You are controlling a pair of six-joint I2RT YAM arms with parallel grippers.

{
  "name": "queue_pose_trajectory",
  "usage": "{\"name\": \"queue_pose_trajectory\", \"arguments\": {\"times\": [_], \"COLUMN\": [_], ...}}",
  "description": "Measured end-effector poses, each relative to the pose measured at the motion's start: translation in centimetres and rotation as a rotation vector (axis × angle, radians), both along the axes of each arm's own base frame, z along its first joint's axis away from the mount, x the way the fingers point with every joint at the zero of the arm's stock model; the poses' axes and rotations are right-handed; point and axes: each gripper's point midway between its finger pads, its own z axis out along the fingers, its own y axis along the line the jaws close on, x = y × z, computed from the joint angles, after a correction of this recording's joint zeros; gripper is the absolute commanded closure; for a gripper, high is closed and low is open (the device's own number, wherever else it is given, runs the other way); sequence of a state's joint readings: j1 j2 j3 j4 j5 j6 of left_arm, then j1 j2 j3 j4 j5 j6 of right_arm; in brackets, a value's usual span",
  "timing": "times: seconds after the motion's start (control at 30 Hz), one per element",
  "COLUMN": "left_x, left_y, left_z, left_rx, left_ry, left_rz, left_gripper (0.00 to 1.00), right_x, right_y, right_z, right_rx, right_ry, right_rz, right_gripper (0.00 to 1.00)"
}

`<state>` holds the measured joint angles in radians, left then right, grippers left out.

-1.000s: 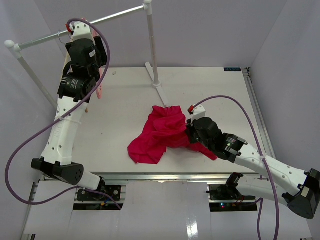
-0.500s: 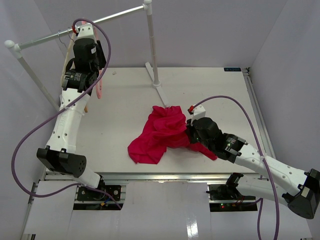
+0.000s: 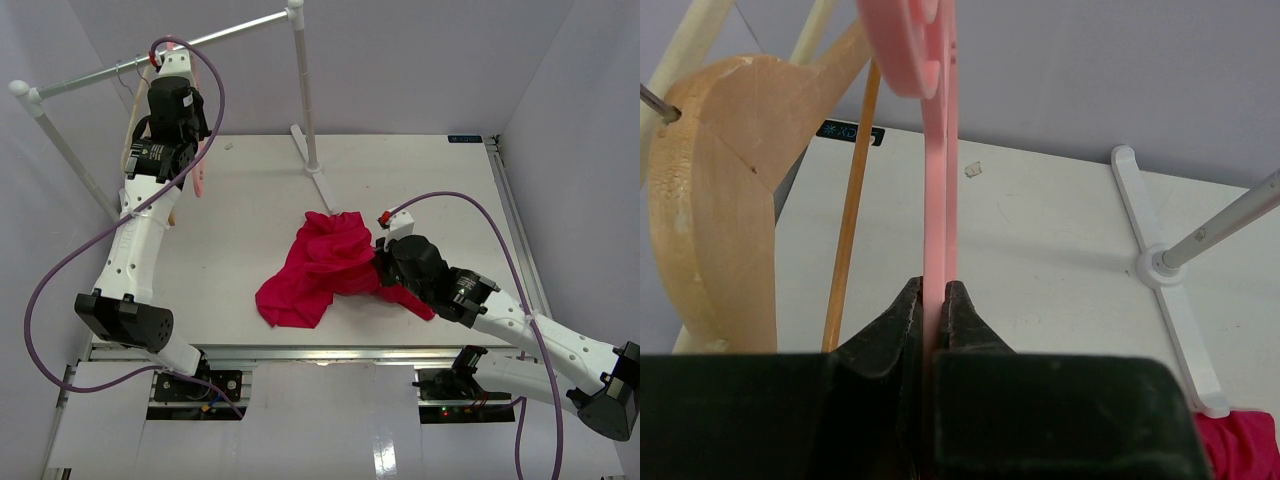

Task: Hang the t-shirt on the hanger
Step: Pick up the hanger from the clothesline.

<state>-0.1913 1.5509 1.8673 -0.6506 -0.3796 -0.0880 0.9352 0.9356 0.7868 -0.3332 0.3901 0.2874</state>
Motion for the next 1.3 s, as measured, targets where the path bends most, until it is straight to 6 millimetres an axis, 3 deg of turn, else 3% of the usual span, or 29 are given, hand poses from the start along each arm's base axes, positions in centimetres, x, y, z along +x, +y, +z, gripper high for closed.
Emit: {"name": "queue_pose_trajectory", "arguments": {"times": [0.67, 1.0, 1.3], "left_x": [-0.2, -1.8, -5.3], "left_y": [-0.9, -1.4, -2.5], "left_z": [1.6, 5.1, 3.4], "left_rx": [-0.01, -0.037, -0.075], "left_ry": [-0.035, -0.135, -0.109], "left_rz": [-0.057, -0.105, -0.182], "left_gripper": [1.0, 1.0, 1.0], "right_x": [0.0, 0.1, 0.1], "right_y": [0.0, -0.1, -0.1], "right_z": [0.0, 0.0, 0.0], "right_rx": [-0.003, -0.005, -0.005], "right_ry": [-0.002, -0.004, -0.004], "right_rz": [0.0, -0.005, -0.006], "right_gripper": [0.92, 0.92, 0.92]}}
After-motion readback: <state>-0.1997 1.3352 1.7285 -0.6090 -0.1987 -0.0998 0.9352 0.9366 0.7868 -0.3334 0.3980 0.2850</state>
